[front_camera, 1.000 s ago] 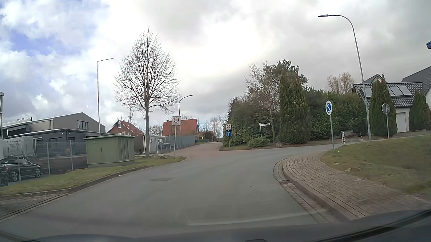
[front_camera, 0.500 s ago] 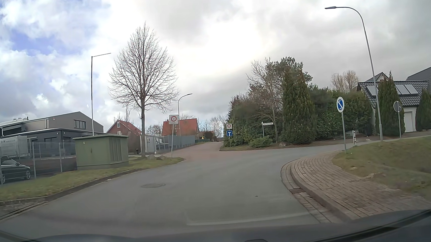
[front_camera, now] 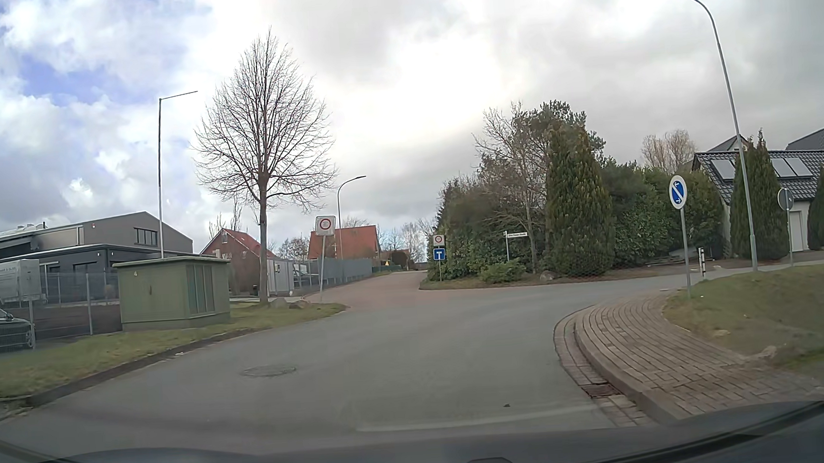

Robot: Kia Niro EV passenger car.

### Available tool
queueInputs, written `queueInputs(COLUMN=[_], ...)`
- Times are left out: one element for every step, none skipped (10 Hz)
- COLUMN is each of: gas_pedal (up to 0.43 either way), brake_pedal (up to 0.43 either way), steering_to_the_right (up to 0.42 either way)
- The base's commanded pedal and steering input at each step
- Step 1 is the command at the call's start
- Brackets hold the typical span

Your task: Follow the waypoints while adhering to traffic rules and regulations

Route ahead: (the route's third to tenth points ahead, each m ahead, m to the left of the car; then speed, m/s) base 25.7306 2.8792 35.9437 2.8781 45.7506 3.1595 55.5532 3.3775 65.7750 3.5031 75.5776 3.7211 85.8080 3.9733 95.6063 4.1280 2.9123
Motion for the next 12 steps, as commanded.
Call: queueInputs(gas_pedal=[0.087,0.087,0.087,0.087,0.087,0.087,0.087,0.087,0.087,0.087,0.098,0.11], brake_pedal=[0.0,0.0,0.0,0.0,0.0,0.0,0.0,0.0,0.0,0.0,0.0,0.0], steering_to_the_right=[-0.002,0.001,0.002,0.002,0.002,0.002,0.005,0.01,0.012,0.014,0.017,0.022])
